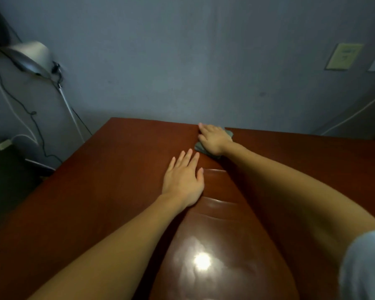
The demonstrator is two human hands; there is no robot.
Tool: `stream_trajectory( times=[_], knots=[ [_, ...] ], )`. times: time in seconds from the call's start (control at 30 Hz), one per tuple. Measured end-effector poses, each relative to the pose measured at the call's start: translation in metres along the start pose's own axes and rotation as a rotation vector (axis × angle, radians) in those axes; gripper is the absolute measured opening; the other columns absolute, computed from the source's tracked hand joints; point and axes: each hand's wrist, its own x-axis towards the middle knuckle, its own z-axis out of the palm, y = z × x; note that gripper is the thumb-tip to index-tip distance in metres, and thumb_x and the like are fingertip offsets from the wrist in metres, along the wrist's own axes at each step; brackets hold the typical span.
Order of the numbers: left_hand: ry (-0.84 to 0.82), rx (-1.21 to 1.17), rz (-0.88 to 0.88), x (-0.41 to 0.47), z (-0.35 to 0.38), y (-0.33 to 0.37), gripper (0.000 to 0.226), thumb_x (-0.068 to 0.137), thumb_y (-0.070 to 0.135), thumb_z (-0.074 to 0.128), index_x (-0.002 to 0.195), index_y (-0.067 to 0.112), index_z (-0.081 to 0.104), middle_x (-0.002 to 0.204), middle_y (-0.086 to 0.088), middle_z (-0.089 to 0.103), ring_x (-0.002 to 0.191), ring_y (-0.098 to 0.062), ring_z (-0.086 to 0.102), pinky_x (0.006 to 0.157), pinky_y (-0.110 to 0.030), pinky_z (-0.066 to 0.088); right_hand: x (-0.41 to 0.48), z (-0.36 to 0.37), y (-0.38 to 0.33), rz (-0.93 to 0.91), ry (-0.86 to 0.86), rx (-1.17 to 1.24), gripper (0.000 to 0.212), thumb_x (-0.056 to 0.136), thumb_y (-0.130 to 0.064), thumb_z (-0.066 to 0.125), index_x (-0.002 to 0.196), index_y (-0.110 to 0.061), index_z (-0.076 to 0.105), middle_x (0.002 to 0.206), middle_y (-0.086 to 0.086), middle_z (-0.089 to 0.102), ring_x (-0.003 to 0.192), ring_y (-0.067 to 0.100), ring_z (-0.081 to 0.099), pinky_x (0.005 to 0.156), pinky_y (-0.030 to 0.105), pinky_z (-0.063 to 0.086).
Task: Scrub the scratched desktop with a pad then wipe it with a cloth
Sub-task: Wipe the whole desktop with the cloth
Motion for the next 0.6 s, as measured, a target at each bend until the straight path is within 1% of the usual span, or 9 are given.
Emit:
stream_trajectory(
  times=[0.07,0.13,0.17,0.23,0.33,0.43,0.47,0.5,0.6],
  knots=[
    [-0.004,0.001,0.006,0.000,0.000,0.000,0.053,0.103,0.036,0.024,0.153,0.023,0.014,0.161,0.005,0.007,0.147,-0.010,0.002,0.120,-0.030,-0.001,-0.031,0.002,0.013,-0.119,0.011,-0.020,0.052,0.104,-0.028,0.025,0.152,-0.009,0.014,0.159,0.009,0.015,0.146,0.020,0.014,0.116,0.027,0.005],
    [-0.006,0.002,0.010,0.000,0.000,0.000,0.053,0.103,0.036,0.023,0.153,0.024,0.013,0.161,0.006,0.006,0.147,-0.010,0.001,0.120,-0.029,-0.001,-0.054,-0.003,0.047,-0.136,0.031,-0.015,0.051,0.104,-0.027,0.026,0.152,-0.010,0.014,0.159,0.007,0.012,0.147,0.017,0.011,0.115,0.023,0.003],
    [-0.009,0.000,0.009,-0.001,-0.001,0.000,0.053,0.103,0.036,0.022,0.153,0.024,0.012,0.161,0.006,0.005,0.147,-0.009,0.000,0.120,-0.029,-0.002,-0.060,-0.006,0.068,-0.093,0.036,-0.013,0.051,0.104,-0.027,0.026,0.152,-0.011,0.014,0.159,0.006,0.012,0.147,0.017,0.011,0.115,0.023,0.004],
    [-0.005,0.003,0.009,-0.002,-0.001,0.001,0.053,0.103,0.037,0.021,0.154,0.024,0.011,0.161,0.006,0.004,0.147,-0.009,-0.001,0.120,-0.029,-0.002,-0.060,-0.015,0.108,0.053,0.019,-0.014,0.052,0.104,-0.028,0.025,0.152,-0.011,0.014,0.159,0.008,0.013,0.147,0.019,0.013,0.116,0.027,0.007],
    [0.014,-0.001,0.003,-0.001,-0.001,0.001,0.054,0.102,0.037,0.022,0.154,0.024,0.011,0.161,0.007,0.003,0.147,-0.009,-0.002,0.120,-0.029,-0.002,-0.032,-0.020,0.134,0.243,0.001,0.000,0.053,0.104,-0.032,0.023,0.151,-0.008,0.017,0.157,0.014,0.020,0.143,0.027,0.023,0.116,0.034,0.016],
    [0.017,-0.014,0.006,-0.001,0.000,0.000,0.054,0.102,0.037,0.024,0.153,0.025,0.013,0.161,0.007,0.004,0.147,-0.009,-0.001,0.120,-0.029,-0.002,0.004,-0.016,0.112,0.339,0.031,0.017,0.051,0.102,-0.034,0.021,0.140,-0.004,0.034,0.148,0.019,0.037,0.132,0.033,0.039,0.110,0.041,0.029],
    [0.014,-0.019,0.007,-0.001,0.000,0.000,0.054,0.102,0.037,0.024,0.153,0.025,0.014,0.161,0.007,0.005,0.147,-0.009,-0.001,0.120,-0.029,-0.001,0.011,-0.015,0.098,0.329,0.033,0.013,0.051,0.102,-0.035,0.021,0.139,-0.004,0.035,0.147,0.020,0.038,0.132,0.033,0.040,0.109,0.041,0.030],
    [0.013,-0.020,0.007,-0.002,0.000,0.000,0.054,0.102,0.036,0.025,0.153,0.025,0.015,0.161,0.007,0.005,0.147,-0.009,0.000,0.120,-0.029,-0.001,0.015,-0.012,0.081,0.295,0.034,0.004,0.053,0.102,-0.036,0.021,0.143,-0.004,0.031,0.149,0.019,0.035,0.135,0.032,0.037,0.110,0.040,0.027],
    [0.011,-0.020,0.008,-0.001,0.000,0.001,0.054,0.102,0.036,0.027,0.153,0.024,0.016,0.161,0.006,0.008,0.147,-0.010,0.003,0.120,-0.029,0.001,-0.002,-0.003,0.039,0.124,0.038,-0.019,0.057,0.103,-0.038,0.022,0.151,-0.007,0.015,0.158,0.011,0.018,0.145,0.023,0.018,0.116,0.033,0.012]
  ],
)
